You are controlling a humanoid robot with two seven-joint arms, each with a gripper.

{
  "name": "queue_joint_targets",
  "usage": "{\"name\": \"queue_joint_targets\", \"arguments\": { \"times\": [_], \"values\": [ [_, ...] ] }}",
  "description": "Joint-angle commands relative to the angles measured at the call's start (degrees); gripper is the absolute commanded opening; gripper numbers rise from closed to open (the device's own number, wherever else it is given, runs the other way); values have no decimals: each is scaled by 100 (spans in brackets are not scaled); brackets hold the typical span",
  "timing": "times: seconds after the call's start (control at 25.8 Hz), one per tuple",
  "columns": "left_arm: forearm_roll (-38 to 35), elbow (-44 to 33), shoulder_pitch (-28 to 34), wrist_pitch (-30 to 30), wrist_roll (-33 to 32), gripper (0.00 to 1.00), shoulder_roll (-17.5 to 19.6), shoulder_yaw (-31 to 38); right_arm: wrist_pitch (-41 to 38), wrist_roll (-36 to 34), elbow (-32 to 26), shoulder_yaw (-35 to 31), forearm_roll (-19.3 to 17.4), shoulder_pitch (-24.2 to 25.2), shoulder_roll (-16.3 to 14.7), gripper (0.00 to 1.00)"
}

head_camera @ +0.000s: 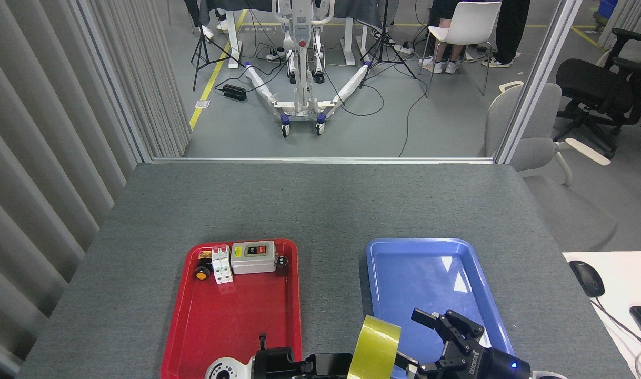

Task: Place and move tape with both arms
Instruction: 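Bring the right gripper to the tape roll and grasp it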

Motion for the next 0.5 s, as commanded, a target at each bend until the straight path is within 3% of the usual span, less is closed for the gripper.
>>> {"name": "queue_joint_targets", "arguments": {
  "times": [0.0,0.19,0.46],
  "values": [
    [0,-7,0,2,1,0,6,1,1,6,19,93,184,-100,226,100],
    [0,-7,0,-7,10,0,23,10,1,6,98,181,430,-126,437,98],
    [0,11,0,-7,10,0,32,10,1,-3,107,198,421,-241,542,83]
  ]
}}
